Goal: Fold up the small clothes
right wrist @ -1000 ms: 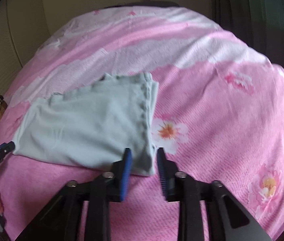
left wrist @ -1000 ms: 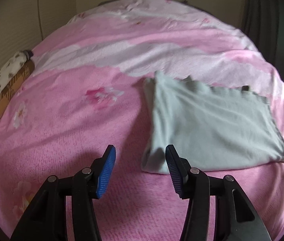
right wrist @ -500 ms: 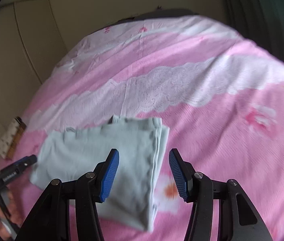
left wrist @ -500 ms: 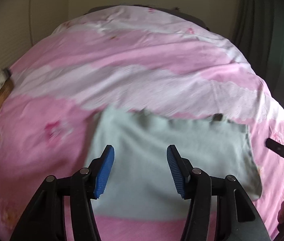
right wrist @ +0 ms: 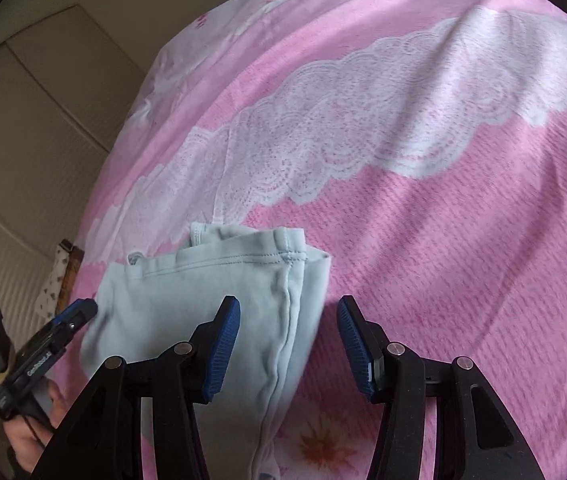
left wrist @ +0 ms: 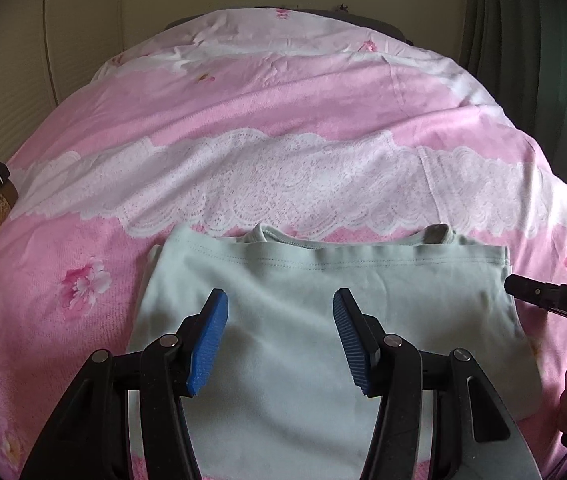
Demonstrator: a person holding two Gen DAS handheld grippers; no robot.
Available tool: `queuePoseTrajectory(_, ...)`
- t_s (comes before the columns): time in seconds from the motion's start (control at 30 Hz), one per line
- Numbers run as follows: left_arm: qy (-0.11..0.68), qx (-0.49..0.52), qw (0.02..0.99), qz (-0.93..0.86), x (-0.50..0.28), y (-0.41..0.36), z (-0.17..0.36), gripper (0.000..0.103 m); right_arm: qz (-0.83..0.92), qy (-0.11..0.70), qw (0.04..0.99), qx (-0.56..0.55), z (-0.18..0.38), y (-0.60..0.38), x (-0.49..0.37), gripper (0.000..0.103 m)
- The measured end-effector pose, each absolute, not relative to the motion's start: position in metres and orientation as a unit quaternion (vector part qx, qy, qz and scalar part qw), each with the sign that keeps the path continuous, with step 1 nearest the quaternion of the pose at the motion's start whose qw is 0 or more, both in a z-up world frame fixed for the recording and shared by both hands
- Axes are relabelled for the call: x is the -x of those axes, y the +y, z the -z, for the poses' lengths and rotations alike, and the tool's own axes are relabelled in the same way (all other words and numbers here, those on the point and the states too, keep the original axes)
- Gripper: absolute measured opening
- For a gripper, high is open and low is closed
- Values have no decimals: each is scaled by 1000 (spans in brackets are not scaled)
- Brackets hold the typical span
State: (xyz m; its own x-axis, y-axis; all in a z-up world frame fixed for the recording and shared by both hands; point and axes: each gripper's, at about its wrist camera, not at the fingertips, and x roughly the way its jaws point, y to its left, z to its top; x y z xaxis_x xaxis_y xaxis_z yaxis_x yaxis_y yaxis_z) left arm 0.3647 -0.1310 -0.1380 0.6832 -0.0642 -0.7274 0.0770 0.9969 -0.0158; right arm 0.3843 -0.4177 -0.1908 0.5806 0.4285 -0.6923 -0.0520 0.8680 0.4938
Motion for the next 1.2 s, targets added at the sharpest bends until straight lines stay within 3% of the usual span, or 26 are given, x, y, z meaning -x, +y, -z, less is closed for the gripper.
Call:
queuePoseTrajectory(0.4,394,-14,918,37,-367,-135,137,54,-149,442,852,-237,200,-418,-402,42)
queuePoseTrajectory(0.47,392,-14,919,38,-365,-134,136,54,-148,448,848,-242,202,-423,-400,32)
queuePoseTrajectory(0.63,393,-13,918,43,-362,-135,134,54,-150,457,842,-244,207,-425,-399,24)
queuePoseTrajectory(0.73,392,-11,919,46,-358,-133,132,54,-152,463,840,-241,207,-422,-401,13)
queuePoseTrajectory(1.2,381,5,924,43,-342,-95,110,54,-86,442,875,-181,151,-386,-379,10)
